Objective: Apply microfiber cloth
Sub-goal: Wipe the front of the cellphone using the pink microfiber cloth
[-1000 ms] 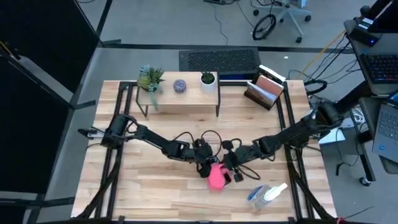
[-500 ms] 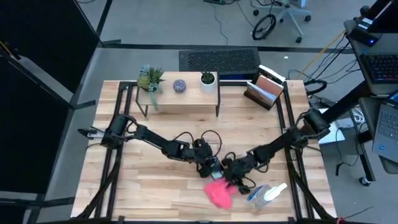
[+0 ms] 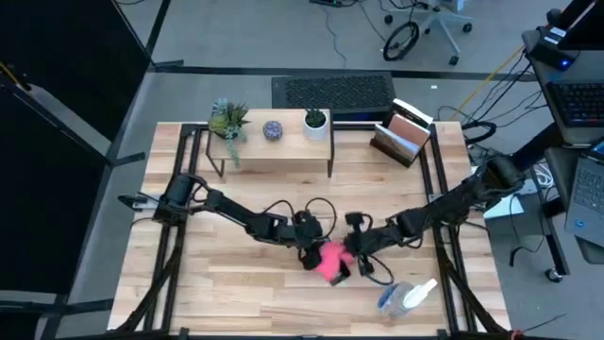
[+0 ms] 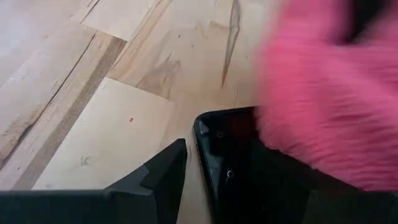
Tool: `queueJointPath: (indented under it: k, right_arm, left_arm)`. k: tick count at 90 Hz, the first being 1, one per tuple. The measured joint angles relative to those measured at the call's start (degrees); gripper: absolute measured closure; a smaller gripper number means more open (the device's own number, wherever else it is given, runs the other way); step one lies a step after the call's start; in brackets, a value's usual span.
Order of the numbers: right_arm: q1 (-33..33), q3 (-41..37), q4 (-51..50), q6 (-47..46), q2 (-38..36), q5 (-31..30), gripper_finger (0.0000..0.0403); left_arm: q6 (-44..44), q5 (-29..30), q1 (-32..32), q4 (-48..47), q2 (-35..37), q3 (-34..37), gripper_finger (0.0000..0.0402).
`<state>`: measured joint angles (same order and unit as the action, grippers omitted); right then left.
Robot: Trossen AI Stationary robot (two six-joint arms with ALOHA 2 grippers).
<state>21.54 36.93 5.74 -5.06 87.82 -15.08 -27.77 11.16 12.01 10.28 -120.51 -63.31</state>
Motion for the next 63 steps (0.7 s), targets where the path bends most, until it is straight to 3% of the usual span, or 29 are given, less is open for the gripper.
queueJointPath:
  k: [12,30,54,63]
  right_arm:
    - [-0.2,0.0,-0.2,-1.8,6.1,2.3,0.0399]
    - [5.5,0.3,1.1,-3.9,9.7,5.5,0.0399]
    - [11.0,-0.1,-4.0,-4.4,3.9,10.0,0.0399]
    - [10.6,-0.1,-4.3,-4.2,-0.7,9.0,0.0399]
  left_arm:
    - [0.0,0.0,0.0,0.0,0.0,0.0,0.0237]
    - [0.0,-0.2,0.0,-0.1,0.0,0.0,0.0237]
    - [0.0,-0.3,0.0,-0.1,0.0,0.0,0.0237]
    - [0.1,-0.3,0.0,0.0,0.0,0.0,0.0237]
